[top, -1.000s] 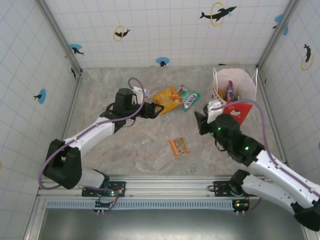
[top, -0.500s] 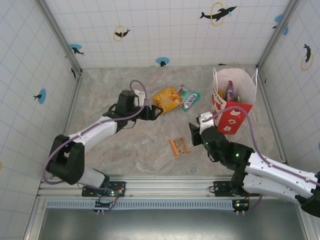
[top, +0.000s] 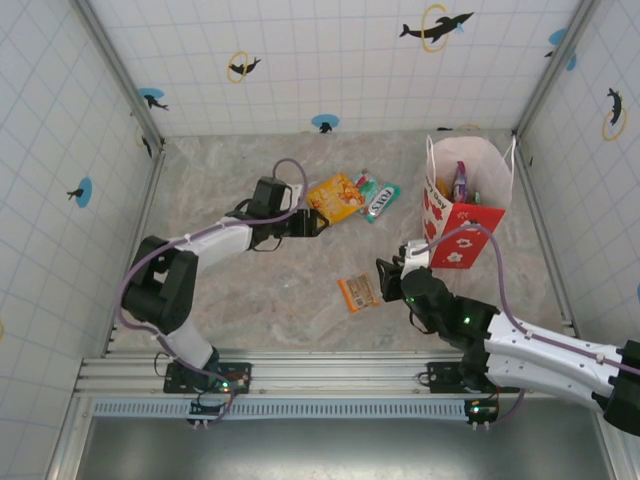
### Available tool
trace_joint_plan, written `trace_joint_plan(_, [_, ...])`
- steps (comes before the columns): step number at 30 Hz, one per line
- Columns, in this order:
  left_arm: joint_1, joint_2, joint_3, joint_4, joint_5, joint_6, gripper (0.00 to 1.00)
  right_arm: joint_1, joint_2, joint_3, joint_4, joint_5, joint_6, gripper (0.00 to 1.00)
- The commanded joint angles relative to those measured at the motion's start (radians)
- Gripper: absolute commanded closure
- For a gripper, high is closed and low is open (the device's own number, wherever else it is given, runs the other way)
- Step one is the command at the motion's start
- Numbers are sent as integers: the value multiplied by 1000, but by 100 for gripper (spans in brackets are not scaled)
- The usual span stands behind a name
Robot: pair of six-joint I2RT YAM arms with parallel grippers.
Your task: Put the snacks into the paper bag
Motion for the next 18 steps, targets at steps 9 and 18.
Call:
trace_joint_plan(9, [92,162,50,120,-49,-214,38,7,32,-56,141,-70,123,57])
trace_joint_plan(18, [96,266,103,185,-27,-270,46,7,59,-52,167,-97,128,57])
